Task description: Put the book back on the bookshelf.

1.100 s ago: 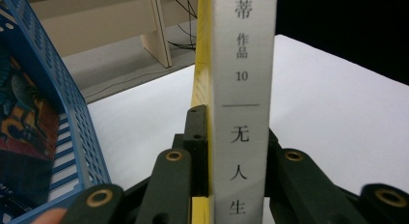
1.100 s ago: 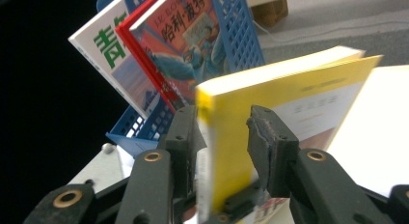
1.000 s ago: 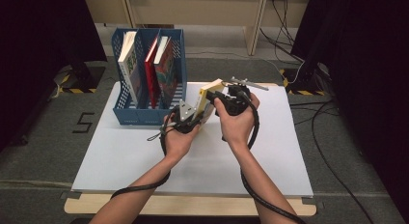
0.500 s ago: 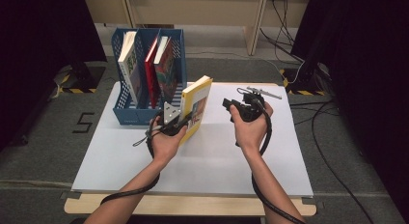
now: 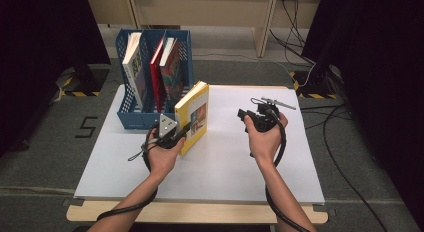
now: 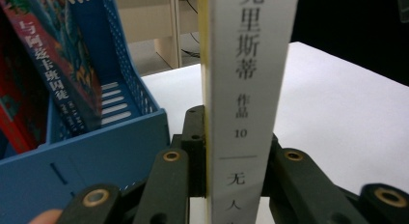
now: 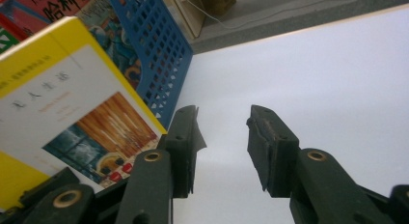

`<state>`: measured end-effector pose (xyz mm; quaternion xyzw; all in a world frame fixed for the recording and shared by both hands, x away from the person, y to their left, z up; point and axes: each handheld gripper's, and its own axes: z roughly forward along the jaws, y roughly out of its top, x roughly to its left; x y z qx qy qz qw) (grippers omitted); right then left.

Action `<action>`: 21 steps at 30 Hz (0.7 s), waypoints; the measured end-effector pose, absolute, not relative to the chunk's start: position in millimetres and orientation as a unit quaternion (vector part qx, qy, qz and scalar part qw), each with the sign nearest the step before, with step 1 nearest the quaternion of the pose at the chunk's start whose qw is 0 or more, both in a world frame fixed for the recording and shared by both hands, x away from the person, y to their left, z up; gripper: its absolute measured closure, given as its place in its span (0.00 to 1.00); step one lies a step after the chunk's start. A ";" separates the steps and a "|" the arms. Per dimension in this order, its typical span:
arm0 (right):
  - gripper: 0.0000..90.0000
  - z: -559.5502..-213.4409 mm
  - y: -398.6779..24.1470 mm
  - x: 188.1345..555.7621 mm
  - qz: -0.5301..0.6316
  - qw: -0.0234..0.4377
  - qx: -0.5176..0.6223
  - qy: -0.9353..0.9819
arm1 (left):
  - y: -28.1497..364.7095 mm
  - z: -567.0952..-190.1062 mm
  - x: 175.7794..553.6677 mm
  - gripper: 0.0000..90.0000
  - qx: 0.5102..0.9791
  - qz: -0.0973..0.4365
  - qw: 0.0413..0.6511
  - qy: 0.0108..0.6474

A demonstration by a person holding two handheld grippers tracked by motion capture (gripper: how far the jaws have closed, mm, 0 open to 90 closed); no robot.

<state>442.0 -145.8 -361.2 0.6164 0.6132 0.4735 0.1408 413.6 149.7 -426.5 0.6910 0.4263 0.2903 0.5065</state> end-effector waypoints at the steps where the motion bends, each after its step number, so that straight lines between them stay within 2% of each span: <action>1: 0.71 -362.9 -146.2 441.7 0.473 0.138 0.620 0.611 | 151.1 -427.1 413.4 0.82 0.690 0.289 0.507 0.427; 21: 0.69 -381.2 -155.2 439.3 0.460 0.135 0.629 0.612 | 154.6 -429.2 411.8 0.79 0.677 0.293 0.526 0.423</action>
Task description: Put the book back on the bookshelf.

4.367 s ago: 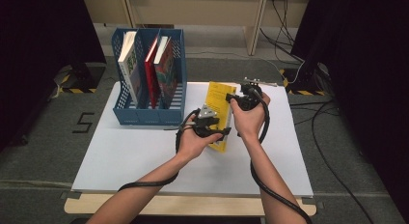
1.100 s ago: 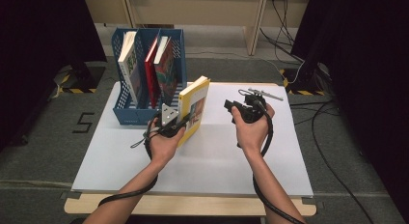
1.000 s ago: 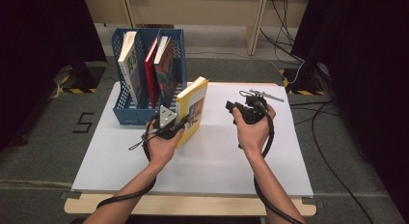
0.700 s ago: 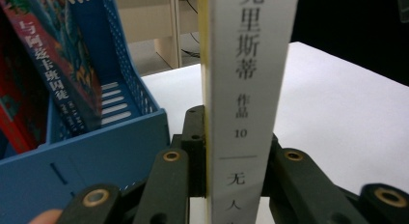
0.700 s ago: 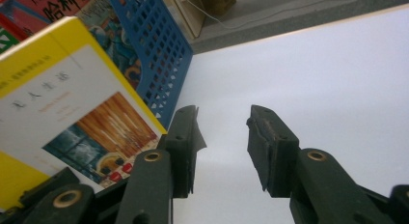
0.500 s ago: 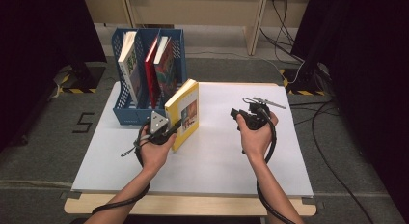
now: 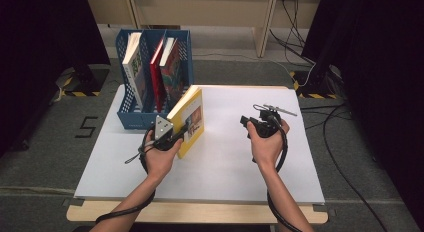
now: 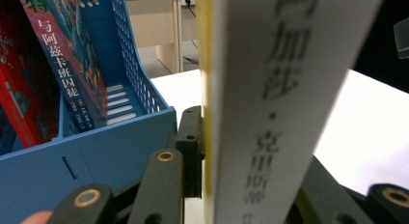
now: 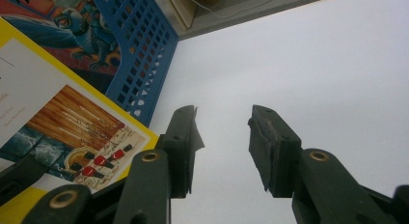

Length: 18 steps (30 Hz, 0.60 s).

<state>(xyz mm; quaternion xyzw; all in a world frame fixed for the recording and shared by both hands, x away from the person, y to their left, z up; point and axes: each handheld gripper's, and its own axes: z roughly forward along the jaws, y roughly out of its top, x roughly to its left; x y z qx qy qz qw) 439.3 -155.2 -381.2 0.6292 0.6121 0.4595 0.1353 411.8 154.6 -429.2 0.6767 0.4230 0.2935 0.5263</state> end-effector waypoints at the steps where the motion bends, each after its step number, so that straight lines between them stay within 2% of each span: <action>1: 0.69 -381.1 -155.5 439.1 0.459 0.134 0.630 0.612 | 154.3 -428.6 411.9 0.79 0.676 0.295 0.528 0.421; 11: 0.68 -381.8 -159.4 438.4 0.458 0.137 0.631 0.611 | 151.5 -413.0 415.4 0.77 0.659 0.314 0.547 0.409; 18: 0.68 -386.9 -161.4 437.5 0.452 0.134 0.636 0.610 | 149.8 -412.8 415.6 0.81 0.656 0.315 0.554 0.403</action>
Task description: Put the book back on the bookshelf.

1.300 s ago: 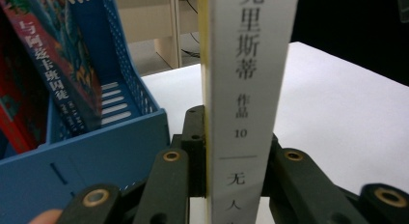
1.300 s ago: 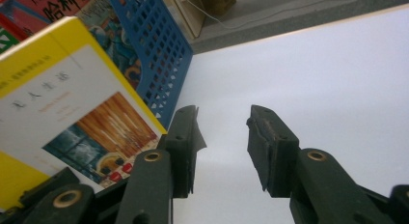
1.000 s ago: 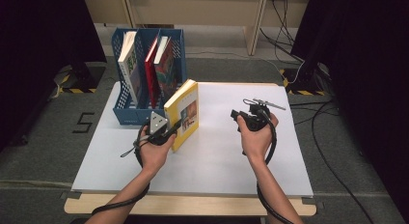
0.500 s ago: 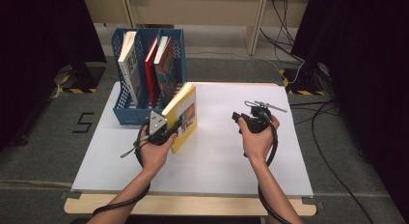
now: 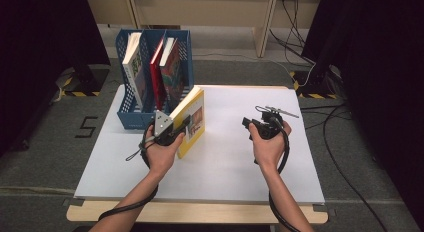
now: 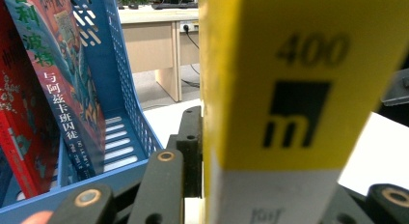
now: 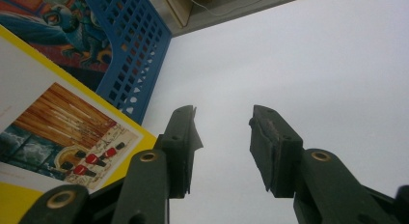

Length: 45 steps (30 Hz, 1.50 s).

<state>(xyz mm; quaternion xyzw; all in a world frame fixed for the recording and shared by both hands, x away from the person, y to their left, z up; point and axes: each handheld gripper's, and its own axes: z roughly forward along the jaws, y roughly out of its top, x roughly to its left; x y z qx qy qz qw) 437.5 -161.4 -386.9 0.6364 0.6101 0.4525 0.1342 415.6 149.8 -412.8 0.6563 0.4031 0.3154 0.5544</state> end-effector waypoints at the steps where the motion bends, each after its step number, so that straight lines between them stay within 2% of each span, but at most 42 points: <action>1: 0.68 -387.8 -161.8 437.3 0.451 0.134 0.637 0.610 | 149.9 -412.8 415.8 0.81 0.656 0.315 0.555 0.403; 17: 0.68 -399.8 -169.5 435.3 0.442 0.135 0.647 0.607 | 147.1 -403.2 421.3 0.83 0.662 0.293 0.564 0.398; 42: 0.67 -412.8 -177.1 430.5 0.431 0.141 0.652 0.608 | 145.4 -353.8 430.1 0.83 0.648 0.297 0.584 0.388; 45: 0.67 -413.6 -176.5 429.1 0.435 0.159 0.642 0.611 | 146.3 -348.6 431.9 0.83 0.644 0.296 0.589 0.388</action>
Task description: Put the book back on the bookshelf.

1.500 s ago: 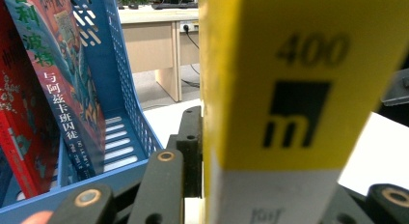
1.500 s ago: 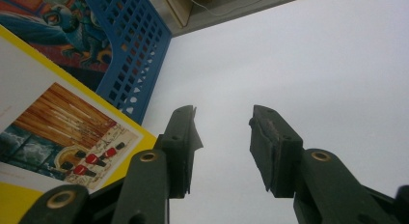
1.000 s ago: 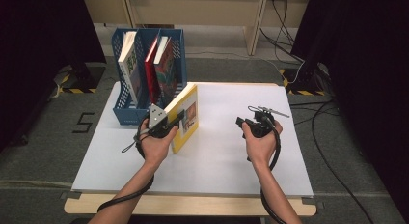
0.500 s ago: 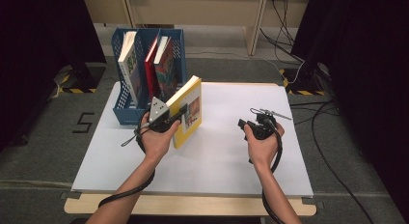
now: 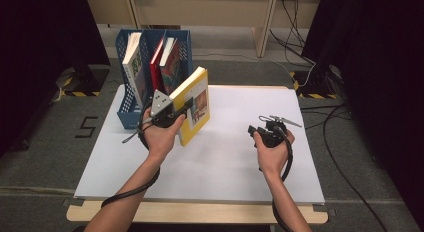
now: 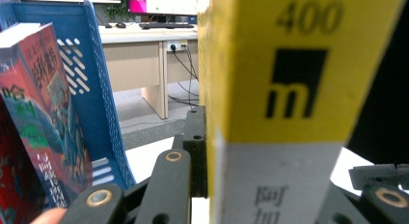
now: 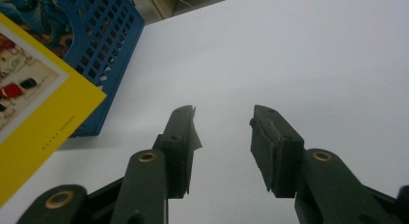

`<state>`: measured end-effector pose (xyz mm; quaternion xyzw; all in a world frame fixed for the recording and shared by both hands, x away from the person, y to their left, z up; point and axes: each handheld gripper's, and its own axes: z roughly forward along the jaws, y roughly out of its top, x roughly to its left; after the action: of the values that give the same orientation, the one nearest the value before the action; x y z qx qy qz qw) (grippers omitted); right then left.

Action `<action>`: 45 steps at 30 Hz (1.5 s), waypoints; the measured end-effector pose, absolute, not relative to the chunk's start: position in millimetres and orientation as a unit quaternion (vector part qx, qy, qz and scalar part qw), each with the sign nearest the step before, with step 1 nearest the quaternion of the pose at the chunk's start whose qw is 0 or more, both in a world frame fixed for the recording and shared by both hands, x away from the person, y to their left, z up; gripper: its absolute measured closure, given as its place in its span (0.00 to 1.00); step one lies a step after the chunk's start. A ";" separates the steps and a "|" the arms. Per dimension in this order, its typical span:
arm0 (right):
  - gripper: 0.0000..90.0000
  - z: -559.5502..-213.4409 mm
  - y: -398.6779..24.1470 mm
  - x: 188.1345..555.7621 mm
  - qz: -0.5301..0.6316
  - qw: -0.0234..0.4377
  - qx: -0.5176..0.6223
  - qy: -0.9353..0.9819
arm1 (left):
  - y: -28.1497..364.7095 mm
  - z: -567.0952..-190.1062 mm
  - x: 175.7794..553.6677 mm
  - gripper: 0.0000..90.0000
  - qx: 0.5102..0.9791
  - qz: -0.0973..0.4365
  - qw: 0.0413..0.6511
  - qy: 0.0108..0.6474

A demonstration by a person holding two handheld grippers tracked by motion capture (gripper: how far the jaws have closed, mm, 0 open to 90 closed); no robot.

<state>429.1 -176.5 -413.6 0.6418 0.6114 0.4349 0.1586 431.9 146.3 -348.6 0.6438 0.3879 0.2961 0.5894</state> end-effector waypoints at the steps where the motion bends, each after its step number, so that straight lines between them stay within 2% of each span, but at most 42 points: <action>1: 0.67 -413.9 -176.6 428.6 0.438 0.162 0.637 0.614 | 146.6 -347.2 432.5 0.83 0.643 0.297 0.589 0.389; 14: 0.67 -417.8 -177.2 423.9 0.437 0.181 0.631 0.614 | 153.1 -324.6 440.6 0.83 0.629 0.309 0.595 0.394; 45: 0.67 -435.1 -187.3 416.2 0.437 0.181 0.647 0.598 | 171.7 -296.5 466.6 0.83 0.595 0.345 0.594 0.418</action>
<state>416.2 -187.3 -435.1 0.6466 0.5984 0.4372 0.1808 466.6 171.7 -296.5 0.5947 0.4183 0.3450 0.5936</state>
